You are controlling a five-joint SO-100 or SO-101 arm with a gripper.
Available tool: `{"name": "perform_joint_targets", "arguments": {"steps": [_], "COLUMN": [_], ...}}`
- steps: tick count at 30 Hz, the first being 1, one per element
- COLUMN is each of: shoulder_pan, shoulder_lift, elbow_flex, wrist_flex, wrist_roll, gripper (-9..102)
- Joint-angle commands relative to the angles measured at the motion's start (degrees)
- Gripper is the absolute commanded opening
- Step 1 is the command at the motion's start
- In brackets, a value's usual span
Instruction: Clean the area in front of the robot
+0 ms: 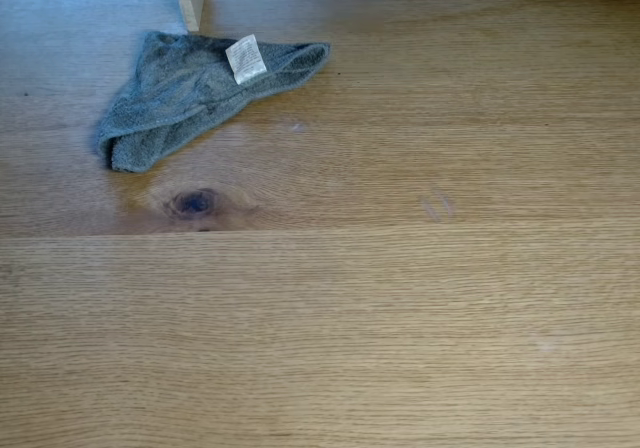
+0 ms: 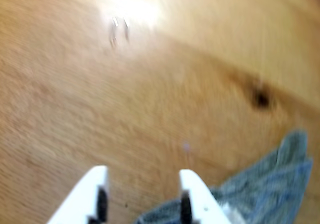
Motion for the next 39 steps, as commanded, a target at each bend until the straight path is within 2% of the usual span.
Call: {"name": "perform_joint_targets", "arguments": {"steps": [1,3,9,13,16,22,31,39], "shoulder_pan": [-3.34,-3.34,-0.26,6.33,13.45,28.92,50.98,59.50], "shoulder_lift": [-17.84,-31.11,-60.21,-71.19,-75.50,-79.19,-93.87,-111.62], "elbow_flex": [-6.06,-16.35,-49.92,-65.57,-72.86,-76.20,-76.20,-76.11], "wrist_flex": [-10.99,-12.04,1.05,5.62,5.80,0.09,-2.02,-13.54], "wrist_roll": [-0.53,1.93,11.95,17.05,18.98,19.42,19.69,11.34], "gripper": [20,21,31,40,46,50,57,57]}}
